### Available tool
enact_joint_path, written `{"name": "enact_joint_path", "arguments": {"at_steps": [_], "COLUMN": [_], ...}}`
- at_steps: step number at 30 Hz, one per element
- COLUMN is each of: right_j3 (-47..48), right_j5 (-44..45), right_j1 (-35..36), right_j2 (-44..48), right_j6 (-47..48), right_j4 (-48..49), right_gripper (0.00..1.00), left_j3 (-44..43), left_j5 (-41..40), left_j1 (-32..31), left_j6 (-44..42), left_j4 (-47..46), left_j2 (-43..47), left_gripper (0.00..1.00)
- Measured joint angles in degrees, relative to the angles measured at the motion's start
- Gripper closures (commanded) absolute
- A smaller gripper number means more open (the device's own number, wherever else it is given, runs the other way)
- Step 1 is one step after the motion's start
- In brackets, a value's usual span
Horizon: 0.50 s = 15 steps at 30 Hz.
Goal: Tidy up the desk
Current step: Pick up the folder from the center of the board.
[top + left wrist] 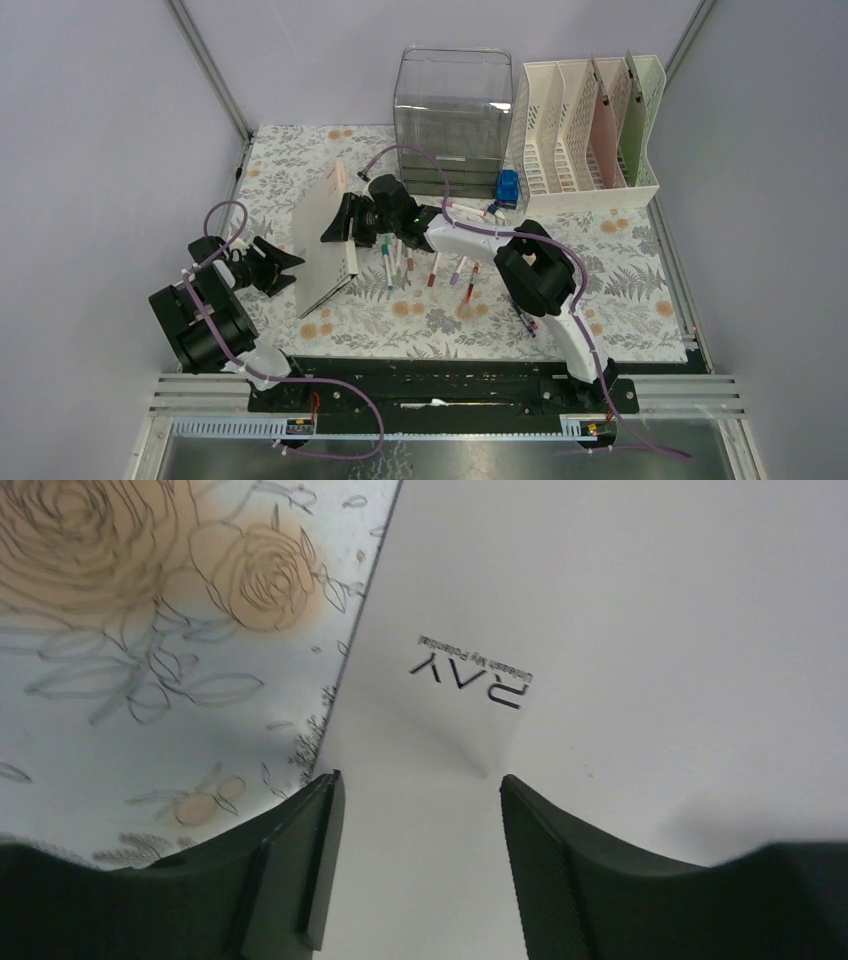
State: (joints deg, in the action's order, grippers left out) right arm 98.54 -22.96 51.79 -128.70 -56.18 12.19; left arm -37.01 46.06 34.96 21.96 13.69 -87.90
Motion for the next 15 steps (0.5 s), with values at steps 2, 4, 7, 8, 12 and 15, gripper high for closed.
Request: {"name": "enact_joint_path", "arguments": {"at_steps": [2, 4, 7, 8, 12, 15], "right_j3": [0.0, -0.02, -0.22, -0.26, -3.5, -5.77], "right_j5": [-0.04, 0.04, -0.15, -0.31, -1.25, -3.02], "right_j1": [0.0, 0.02, -0.11, -0.13, -0.46, -0.92], "right_j2": [0.52, 1.03, 1.27, 1.4, 3.19, 4.17], "right_j6": [2.95, 6.05, 9.22, 9.57, 10.62, 11.89], "right_j4": [-1.73, -4.26, -6.29, -6.12, -5.81, -5.53], "right_gripper": [1.0, 1.0, 1.0, 1.0, 1.0, 1.0], "left_j3": [0.0, -0.04, -0.81, -1.29, -1.97, -1.84], "left_j5": [-0.26, -0.87, -1.46, -1.53, -1.51, -1.62], "left_j1": [-0.09, -0.11, -0.2, -0.2, -0.2, -0.15], "left_j6": [0.39, 0.81, 1.33, 1.64, 1.97, 2.01], "left_j4": [1.55, 3.08, 4.44, 4.46, 4.35, 5.09], "left_j2": [1.68, 4.55, 8.85, 10.12, 11.37, 11.8], "left_gripper": [0.25, 0.2, 0.2, 0.2, 0.19, 0.17]}}
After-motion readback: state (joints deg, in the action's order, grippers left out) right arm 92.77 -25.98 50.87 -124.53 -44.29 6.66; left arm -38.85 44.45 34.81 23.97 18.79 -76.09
